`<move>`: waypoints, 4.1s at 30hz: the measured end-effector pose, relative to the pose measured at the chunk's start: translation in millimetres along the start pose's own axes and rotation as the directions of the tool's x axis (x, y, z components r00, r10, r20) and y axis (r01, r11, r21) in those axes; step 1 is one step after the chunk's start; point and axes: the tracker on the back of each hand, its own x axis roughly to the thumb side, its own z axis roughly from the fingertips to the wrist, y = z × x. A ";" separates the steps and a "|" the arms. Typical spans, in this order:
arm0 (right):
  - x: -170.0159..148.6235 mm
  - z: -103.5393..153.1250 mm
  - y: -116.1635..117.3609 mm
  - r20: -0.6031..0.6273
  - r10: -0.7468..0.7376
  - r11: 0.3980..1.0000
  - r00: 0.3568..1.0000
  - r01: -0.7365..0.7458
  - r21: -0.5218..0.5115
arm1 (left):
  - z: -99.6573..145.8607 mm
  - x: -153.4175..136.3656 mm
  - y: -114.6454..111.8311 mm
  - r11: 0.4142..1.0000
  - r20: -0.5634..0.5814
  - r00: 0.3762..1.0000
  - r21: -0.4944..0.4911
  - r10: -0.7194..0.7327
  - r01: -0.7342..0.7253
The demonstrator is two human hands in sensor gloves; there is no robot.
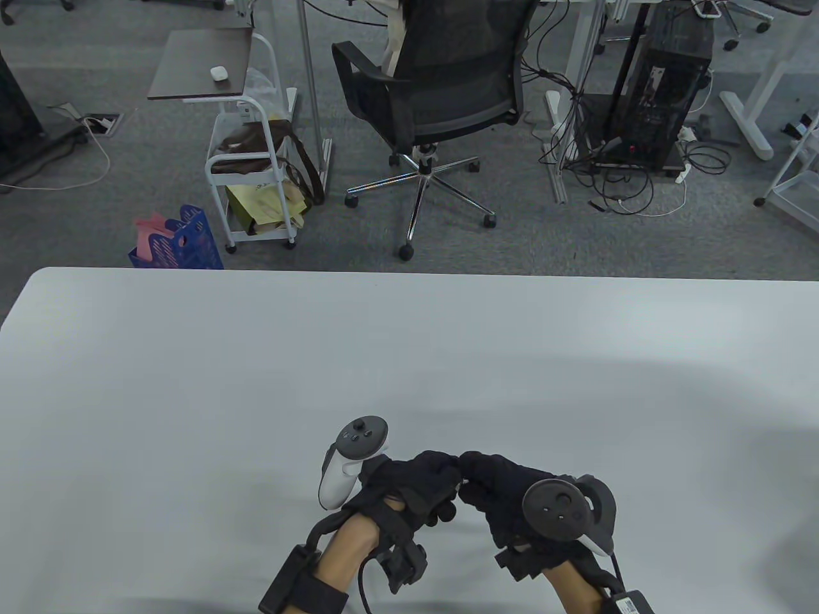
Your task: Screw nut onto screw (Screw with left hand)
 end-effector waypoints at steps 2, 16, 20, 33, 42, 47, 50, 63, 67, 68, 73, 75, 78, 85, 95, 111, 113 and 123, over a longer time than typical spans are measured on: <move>0.1 0.0 0.0 0.001 -0.004 1.000 1.000 0.004 0.000 | -0.5 0.4 -0.3 1.000 -0.010 1.000 -0.012 -0.004 0.004; 0.7 0.2 0.1 0.002 -0.002 1.000 1.000 0.002 0.001 | -0.2 2.5 -1.2 0.999 -0.009 1.000 -0.040 -0.011 0.011; 0.1 0.0 -0.8 0.000 -0.008 1.000 1.000 0.008 -0.005 | 0.4 1.7 0.4 0.999 0.018 0.999 -0.032 0.030 -0.030; -0.7 0.1 -1.7 0.000 -0.015 1.000 1.000 0.015 -0.018 | 1.4 2.2 1.5 1.000 0.006 1.000 -0.016 0.007 -0.007; -0.6 0.1 -2.1 -0.001 -0.020 1.000 1.000 0.020 -0.024 | 0.7 4.9 1.3 0.999 0.033 0.999 -0.044 0.002 0.000; -1.4 0.2 -2.4 -0.002 -0.017 1.000 1.000 0.017 -0.023 | 0.0 6.4 -0.6 1.000 0.036 0.999 -0.005 -0.028 0.028; -0.5 0.3 -1.8 0.001 -0.018 1.000 1.000 0.018 -0.018 | 0.2 7.8 -0.7 0.999 0.026 0.999 -0.021 -0.031 0.032; -1.1 0.6 -3.7 0.001 -0.022 0.999 1.000 0.022 -0.034 | 0.2 7.9 -0.4 0.999 0.037 0.999 -0.026 -0.033 0.034; -2.2 0.8 -4.6 -0.003 -0.037 0.998 0.999 0.036 -0.044 | 1.1 6.3 1.4 1.000 0.061 0.998 -0.021 0.004 -0.003; -2.9 1.0 -4.2 -0.006 -0.044 0.998 0.999 0.043 -0.042 | 1.3 6.2 1.5 1.000 0.052 0.999 -0.001 -0.001 0.001; -2.7 1.1 -3.4 -0.006 -0.039 0.999 0.999 0.039 -0.037 | 0.7 8.5 0.7 0.999 0.040 0.998 0.008 -0.040 0.040; -2.4 1.2 -3.2 -0.006 -0.037 0.999 0.999 0.037 -0.039 | 1.2 9.3 1.2 0.999 0.053 0.998 -0.001 -0.034 0.034; -2.8 1.2 -3.4 -0.007 -0.041 0.998 0.999 0.041 -0.045 | 1.6 6.6 1.2 1.000 0.044 0.999 0.000 -0.011 0.011; -2.3 1.3 -3.2 -0.009 -0.044 0.998 0.999 0.043 -0.042 | 1.1 9.2 -0.3 0.999 0.037 0.998 -0.003 -0.054 0.055; -2.6 1.3 -3.6 -0.009 -0.047 0.998 0.999 0.046 -0.045 | 0.3 7.4 0.5 0.999 0.032 0.999 0.014 -0.044 0.044; -3.4 1.0 -4.0 -0.015 -0.056 0.997 0.998 0.055 -0.050 | 0.4 5.7 1.1 1.000 0.049 0.999 -0.018 -0.023 0.024; -3.5 1.2 -3.6 -0.015 -0.053 0.997 0.998 0.053 -0.049 | 0.5 5.0 1.5 0.999 0.038 0.998 0.015 -0.043 0.042; -3.4 1.3 -4.1 -0.012 -0.054 0.997 0.998 0.053 -0.052 | 1.5 6.1 1.5 1.000 0.057 0.998 0.001 -0.014 0.014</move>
